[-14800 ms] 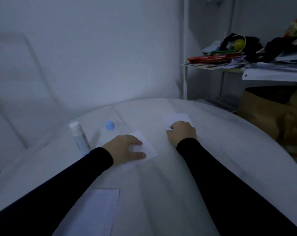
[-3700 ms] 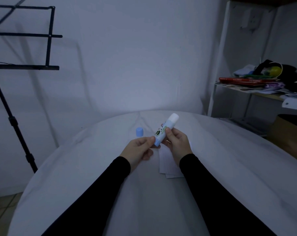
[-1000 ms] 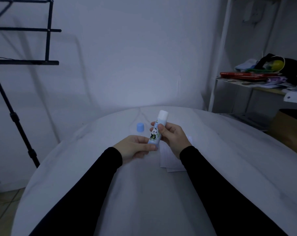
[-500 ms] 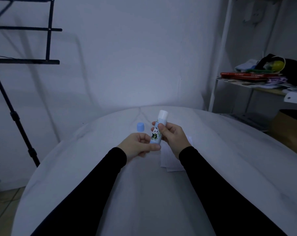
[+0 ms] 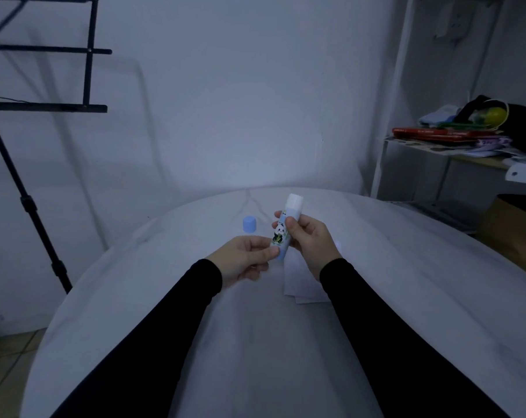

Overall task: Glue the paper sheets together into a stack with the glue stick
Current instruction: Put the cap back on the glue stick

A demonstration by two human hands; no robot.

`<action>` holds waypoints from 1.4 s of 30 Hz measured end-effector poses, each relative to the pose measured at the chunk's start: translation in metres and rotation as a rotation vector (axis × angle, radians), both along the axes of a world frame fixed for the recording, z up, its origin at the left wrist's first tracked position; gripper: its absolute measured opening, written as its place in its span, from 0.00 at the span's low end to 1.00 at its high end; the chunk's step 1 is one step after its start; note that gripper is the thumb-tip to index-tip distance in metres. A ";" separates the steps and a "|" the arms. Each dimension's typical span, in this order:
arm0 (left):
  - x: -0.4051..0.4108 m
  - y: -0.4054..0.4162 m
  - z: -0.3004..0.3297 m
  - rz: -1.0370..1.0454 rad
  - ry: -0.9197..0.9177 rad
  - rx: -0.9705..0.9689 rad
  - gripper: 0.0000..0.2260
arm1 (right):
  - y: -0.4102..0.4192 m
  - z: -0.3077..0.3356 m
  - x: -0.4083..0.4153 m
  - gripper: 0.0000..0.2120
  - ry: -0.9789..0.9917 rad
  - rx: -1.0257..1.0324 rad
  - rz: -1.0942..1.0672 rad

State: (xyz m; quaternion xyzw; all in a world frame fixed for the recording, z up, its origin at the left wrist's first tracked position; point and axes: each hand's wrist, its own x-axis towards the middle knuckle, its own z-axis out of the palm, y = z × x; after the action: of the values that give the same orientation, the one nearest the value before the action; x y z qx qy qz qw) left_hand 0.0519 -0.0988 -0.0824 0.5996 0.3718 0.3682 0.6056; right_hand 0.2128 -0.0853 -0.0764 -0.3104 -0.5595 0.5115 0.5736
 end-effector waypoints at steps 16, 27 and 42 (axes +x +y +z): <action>-0.001 0.000 -0.003 0.004 -0.015 -0.098 0.10 | 0.000 0.001 -0.003 0.12 -0.007 0.003 0.002; 0.001 0.001 0.002 0.196 0.110 0.173 0.10 | -0.002 0.007 0.000 0.10 0.083 0.001 0.036; -0.006 0.029 -0.010 0.722 0.349 0.353 0.05 | 0.010 -0.011 -0.001 0.06 -0.084 0.034 -0.305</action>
State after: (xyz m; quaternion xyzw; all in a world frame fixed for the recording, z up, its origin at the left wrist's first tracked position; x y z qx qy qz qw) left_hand 0.0455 -0.0703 -0.0928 0.5788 0.5858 0.5071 0.2544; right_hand 0.2122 -0.0751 -0.0872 -0.4031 -0.5380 0.3955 0.6258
